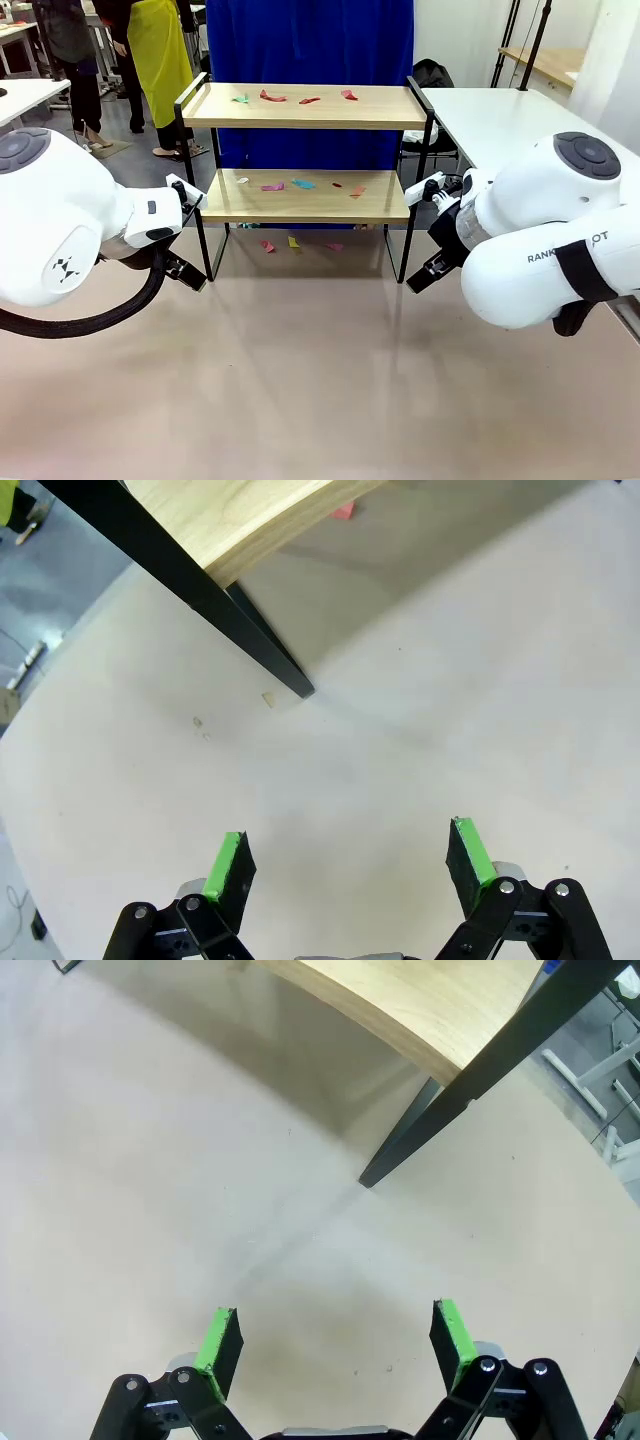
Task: Clean the shelf.
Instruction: Pick up the Duster handed by the human.
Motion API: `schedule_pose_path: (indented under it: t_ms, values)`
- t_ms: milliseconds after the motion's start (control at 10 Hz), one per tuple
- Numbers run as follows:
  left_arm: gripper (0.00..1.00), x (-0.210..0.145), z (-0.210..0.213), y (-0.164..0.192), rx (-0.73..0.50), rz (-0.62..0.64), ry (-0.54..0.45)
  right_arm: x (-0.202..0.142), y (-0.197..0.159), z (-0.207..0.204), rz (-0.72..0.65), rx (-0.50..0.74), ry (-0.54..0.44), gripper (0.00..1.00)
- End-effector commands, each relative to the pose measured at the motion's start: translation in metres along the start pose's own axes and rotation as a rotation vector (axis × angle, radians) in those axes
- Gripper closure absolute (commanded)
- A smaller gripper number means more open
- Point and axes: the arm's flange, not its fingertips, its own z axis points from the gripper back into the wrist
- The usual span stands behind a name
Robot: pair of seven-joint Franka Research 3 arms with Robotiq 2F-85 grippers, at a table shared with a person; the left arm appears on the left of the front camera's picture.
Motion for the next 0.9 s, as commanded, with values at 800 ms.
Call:
schedule_pose_path:
  t_ms: [800]
  values:
    - [0.00,0.005,0.105,0.107,-0.284,-0.117,-0.172,-0.012,-0.107,0.109,-0.012,0.076,-0.278,0.00]
